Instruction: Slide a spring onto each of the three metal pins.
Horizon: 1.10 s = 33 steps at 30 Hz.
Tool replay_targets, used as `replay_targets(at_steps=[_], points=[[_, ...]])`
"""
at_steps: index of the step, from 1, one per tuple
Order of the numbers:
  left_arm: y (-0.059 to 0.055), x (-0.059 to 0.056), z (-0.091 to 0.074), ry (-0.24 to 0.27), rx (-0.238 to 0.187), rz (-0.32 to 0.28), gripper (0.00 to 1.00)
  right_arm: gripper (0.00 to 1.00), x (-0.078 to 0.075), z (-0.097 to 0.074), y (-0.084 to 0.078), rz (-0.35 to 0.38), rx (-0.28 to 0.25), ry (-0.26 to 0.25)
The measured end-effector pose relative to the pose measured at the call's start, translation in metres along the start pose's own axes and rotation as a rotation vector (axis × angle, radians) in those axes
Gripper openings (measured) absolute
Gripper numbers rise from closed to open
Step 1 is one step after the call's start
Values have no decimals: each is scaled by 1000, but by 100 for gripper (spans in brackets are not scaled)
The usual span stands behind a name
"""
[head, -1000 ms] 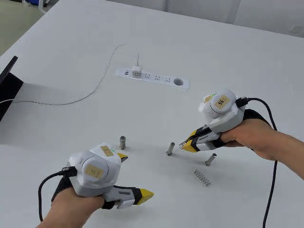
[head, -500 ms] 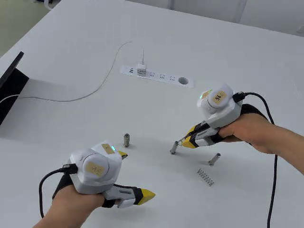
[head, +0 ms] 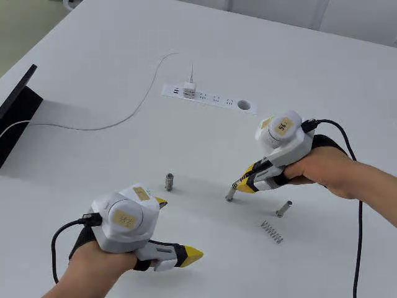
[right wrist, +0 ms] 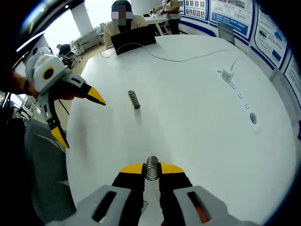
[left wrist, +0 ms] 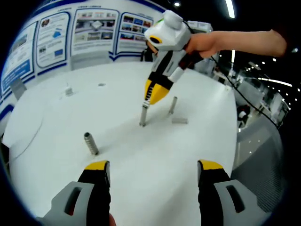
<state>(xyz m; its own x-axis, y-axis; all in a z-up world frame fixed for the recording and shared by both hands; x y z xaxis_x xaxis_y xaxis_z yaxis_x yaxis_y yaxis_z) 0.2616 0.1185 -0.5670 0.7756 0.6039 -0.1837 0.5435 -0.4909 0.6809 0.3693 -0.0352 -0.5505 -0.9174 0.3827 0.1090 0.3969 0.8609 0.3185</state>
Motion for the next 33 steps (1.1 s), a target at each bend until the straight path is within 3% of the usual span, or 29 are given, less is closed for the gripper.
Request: replay_targets(at_steps=[21,33], points=[[-2,0,-1,-5,-1,-18,77,13,1,10,10,-34,6,-6],[-7,2,-3,-4,5,-26,77,13,0,24,8,-56,30,-5]])
Point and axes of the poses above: the centre of the closed fingertips' face, and the gripper's own axes: z roughly forward along the fingers, x roughly to its left, y roughly out of its top, the point moved 5 cm from there along -z, roughly backward along the fingers, and after that the axes turned 9 degrees about x, right-handed, at the moved point
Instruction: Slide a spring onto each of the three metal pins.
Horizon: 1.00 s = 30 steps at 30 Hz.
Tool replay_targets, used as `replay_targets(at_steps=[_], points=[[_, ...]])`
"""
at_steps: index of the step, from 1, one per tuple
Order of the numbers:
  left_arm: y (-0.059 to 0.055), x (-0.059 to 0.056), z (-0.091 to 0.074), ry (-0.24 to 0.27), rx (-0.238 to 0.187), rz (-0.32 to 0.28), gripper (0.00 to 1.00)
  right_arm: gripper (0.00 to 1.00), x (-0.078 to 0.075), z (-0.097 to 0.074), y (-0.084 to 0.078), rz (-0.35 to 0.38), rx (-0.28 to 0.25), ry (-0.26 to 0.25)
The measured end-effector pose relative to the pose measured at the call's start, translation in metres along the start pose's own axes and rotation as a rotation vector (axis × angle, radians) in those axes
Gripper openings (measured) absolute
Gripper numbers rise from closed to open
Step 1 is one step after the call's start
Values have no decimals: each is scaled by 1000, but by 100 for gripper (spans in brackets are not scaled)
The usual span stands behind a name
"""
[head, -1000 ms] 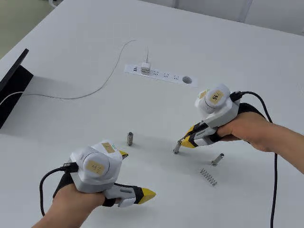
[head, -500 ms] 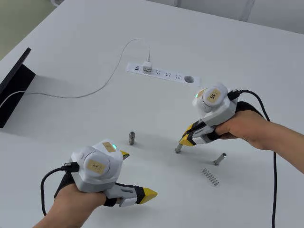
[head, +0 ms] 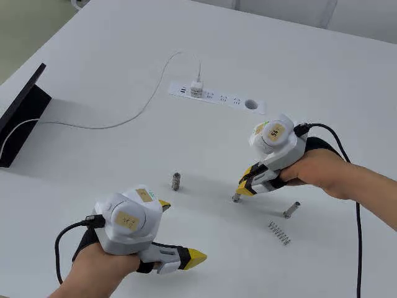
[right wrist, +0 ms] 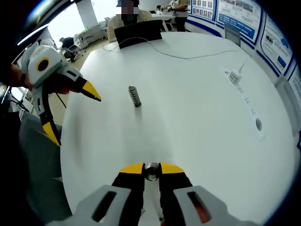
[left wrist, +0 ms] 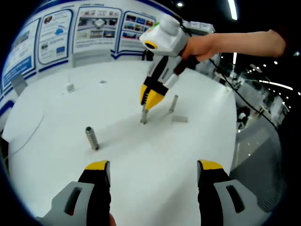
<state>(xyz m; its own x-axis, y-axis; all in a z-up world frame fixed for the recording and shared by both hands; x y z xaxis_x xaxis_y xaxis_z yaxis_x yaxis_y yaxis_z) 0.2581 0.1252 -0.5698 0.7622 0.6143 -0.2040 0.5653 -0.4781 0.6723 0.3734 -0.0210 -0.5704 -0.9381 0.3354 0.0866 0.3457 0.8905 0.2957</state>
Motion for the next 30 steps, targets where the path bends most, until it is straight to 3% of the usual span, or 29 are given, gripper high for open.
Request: replay_targets(at_steps=[30], points=[[-2,-2,-2,1,10,-5,76,14,0,30,-10,33,-3,1]])
Point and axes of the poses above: the centre of the closed fingertips' face, and the gripper's own axes: z roughly forward along the fingers, x roughly to its left, y roughly out of its top, the point moved 5 cm from there along -z, roughly backward along the fingers, and after that the axes turned 9 degrees about x, right-handed, at the moved point
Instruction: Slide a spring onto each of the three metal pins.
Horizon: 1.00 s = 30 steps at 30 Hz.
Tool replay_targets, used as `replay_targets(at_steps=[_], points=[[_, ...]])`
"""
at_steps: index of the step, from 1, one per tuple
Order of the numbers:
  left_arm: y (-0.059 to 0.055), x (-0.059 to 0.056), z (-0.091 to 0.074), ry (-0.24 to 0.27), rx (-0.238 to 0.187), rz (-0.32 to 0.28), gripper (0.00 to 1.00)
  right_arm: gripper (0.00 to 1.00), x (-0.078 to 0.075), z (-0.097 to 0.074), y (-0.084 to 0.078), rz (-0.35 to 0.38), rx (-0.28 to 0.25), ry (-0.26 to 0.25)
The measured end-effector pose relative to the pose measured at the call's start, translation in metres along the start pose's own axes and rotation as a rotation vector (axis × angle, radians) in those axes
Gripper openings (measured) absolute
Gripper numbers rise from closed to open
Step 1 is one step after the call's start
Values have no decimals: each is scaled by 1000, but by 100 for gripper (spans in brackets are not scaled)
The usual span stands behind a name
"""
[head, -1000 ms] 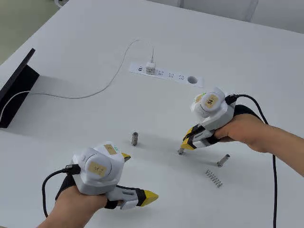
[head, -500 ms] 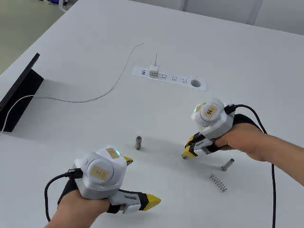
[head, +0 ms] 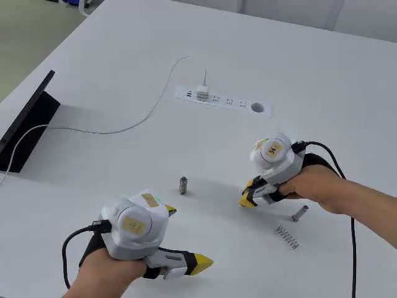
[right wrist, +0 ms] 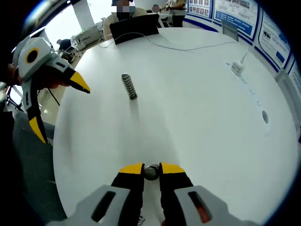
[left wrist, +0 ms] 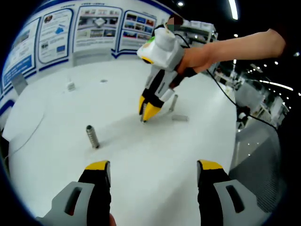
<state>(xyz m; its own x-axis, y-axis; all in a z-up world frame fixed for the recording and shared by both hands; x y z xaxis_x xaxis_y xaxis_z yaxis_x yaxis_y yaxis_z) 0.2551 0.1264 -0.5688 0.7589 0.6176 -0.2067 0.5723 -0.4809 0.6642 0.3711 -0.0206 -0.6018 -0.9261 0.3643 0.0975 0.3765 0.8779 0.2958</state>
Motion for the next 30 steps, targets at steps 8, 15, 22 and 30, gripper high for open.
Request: replay_targets(at_steps=[8,15,22,30], points=[[2,-1,-1,2,-3,-6,76,23,0,-5,-7,34,-12,-5],[4,-7,-3,5,-7,-13,76,34,6,-13,-16,84,-50,3],[3,-13,-5,7,-10,-18,76,40,14,-26,-22,145,-120,-48],[0,-17,-6,9,-8,-24,76,48,31,-27,-41,213,-161,-39]])
Point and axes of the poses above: the centre of the closed fingertips' face, and the gripper's own axes: z roughly forward along the fingers, x roughly to its left, y roughly out of its top, the point moved 5 cm from there along -z, roughly backward along the fingers, and after that the axes turned 9 degrees about x, right-handed, at the moved point
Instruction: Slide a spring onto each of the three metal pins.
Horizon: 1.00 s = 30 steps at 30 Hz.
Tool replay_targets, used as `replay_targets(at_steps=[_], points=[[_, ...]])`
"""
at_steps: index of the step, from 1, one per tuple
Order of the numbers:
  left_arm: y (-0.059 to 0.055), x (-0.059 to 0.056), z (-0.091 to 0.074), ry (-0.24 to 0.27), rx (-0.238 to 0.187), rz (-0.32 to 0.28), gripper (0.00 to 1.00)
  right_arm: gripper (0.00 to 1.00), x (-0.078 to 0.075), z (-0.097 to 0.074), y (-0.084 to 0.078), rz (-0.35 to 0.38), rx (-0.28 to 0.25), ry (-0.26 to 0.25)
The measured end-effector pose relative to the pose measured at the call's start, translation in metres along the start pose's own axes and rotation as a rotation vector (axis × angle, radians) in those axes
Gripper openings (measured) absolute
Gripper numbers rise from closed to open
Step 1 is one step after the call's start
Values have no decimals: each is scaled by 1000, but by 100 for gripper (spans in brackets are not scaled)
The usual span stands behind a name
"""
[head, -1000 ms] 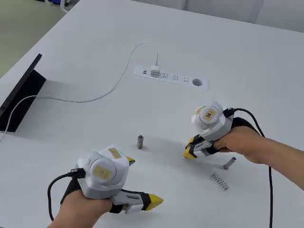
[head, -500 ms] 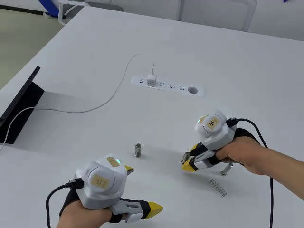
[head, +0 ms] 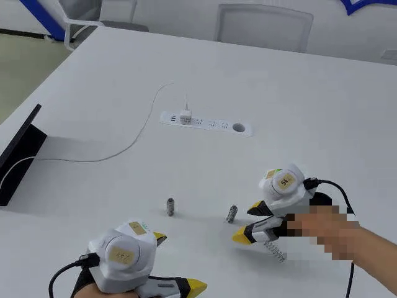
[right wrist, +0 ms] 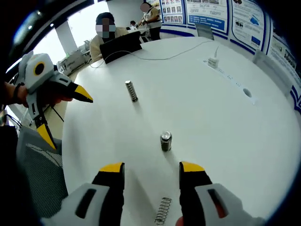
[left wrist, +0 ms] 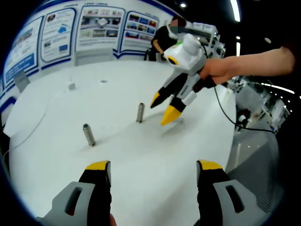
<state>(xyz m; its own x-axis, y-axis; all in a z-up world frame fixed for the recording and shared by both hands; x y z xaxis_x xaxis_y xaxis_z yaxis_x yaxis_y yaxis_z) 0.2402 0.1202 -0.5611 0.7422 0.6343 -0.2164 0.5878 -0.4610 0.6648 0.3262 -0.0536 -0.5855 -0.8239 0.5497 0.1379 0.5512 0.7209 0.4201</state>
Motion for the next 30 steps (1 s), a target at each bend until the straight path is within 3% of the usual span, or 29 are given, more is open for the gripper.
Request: replay_targets(at_steps=[10,18,30], points=[[3,-7,-1,-6,0,2,76,51,10,-5,-4,123,-102,20],[3,-13,0,-13,-2,-3,75,57,14,-10,-10,183,-200,-32],[4,-13,-3,-5,-2,-1,75,63,21,-23,-22,270,-283,-68]])
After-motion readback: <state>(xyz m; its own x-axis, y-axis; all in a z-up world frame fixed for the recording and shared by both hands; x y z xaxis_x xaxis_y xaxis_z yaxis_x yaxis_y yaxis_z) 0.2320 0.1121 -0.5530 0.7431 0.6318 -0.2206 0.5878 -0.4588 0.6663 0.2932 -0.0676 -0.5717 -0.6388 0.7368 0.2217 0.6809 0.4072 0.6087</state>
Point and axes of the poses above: the centre of the closed fingertips' face, and the gripper's own axes: z roughly forward along the fingers, x roughly to its left, y roughly out of its top, the point moved 5 cm from there along -z, roughly backward along the fingers, and after that the axes turned 9 degrees about x, right-handed, at the moved point
